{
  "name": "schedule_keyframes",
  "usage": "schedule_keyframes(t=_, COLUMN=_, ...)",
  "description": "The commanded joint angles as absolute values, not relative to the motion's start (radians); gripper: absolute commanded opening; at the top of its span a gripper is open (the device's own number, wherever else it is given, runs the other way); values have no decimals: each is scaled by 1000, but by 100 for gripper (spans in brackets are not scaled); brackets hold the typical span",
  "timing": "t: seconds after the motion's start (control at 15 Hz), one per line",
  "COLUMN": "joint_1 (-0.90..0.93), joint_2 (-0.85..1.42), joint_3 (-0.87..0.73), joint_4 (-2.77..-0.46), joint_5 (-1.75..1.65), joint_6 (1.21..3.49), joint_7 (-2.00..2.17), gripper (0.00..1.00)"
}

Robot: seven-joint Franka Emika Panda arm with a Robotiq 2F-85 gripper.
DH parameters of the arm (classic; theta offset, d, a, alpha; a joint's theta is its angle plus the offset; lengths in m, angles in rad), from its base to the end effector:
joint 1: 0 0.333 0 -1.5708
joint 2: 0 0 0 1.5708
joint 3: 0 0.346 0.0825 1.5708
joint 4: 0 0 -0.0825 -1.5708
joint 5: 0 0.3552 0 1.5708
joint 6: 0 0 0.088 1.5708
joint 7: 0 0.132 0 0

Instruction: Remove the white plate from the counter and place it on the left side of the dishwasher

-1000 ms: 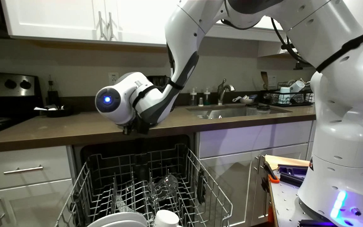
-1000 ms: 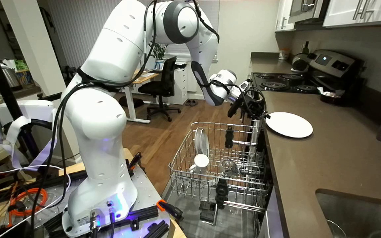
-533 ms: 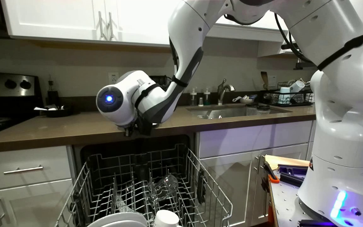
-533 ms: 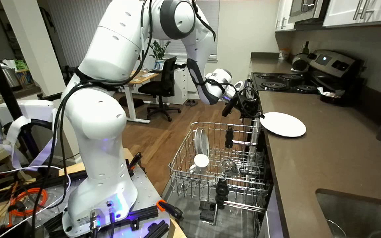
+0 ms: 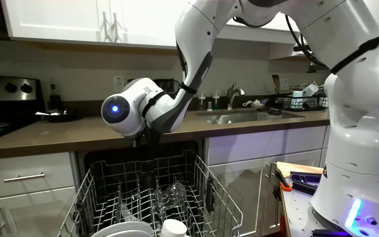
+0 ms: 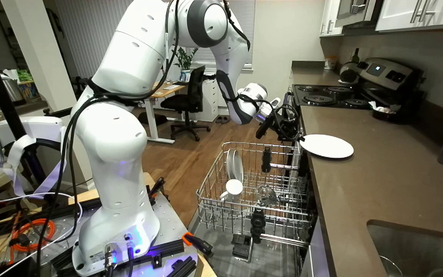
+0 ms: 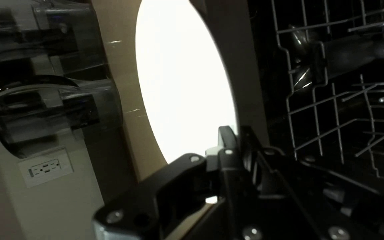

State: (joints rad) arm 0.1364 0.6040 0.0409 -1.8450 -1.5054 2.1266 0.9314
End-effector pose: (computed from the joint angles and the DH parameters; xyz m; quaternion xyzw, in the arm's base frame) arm 0.6451 0.0465 0.2351 0.8417 0.1483 0.1701 0.4905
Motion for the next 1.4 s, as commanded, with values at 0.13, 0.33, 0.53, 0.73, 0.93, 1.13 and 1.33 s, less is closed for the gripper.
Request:
schedule_keyframes(t=0.13, joint_1=129, joint_2=608, joint_3=49, joint_4=-1846, joint_5=-1504, joint_6=2102, joint_7=927, gripper=41)
schedule_keyframes(t=0.33, joint_1=127, joint_2=614, joint_3=47, joint_4=-1843, joint_5=-1495, joint_6=2083, joint_7=923, gripper=59)
schedule_keyframes(t=0.53, joint_1=128, joint_2=620, joint_3=44, joint_4=-1839, joint_5=-1499, joint_6=2066, joint_7=927, gripper=80)
schedule_keyframes(t=0.73, joint_1=127, joint_2=627, joint_3=41, joint_4=-1834, joint_5=-1504, joint_6=2049, joint_7=929, gripper=98)
schedule_keyframes(t=0.93, joint_1=126, joint_2=644, joint_3=32, joint_4=-1820, joint_5=-1521, joint_6=2036, joint_7=935, gripper=100)
schedule_keyframes(t=1.13, joint_1=125, joint_2=652, joint_3=25, joint_4=-1813, joint_5=-1533, joint_6=2036, joint_7=939, gripper=93)
schedule_keyframes(t=1.33, joint_1=127, joint_2=654, joint_3=18, joint_4=-1812, joint_5=-1553, joint_6=2038, joint_7=950, gripper=59)
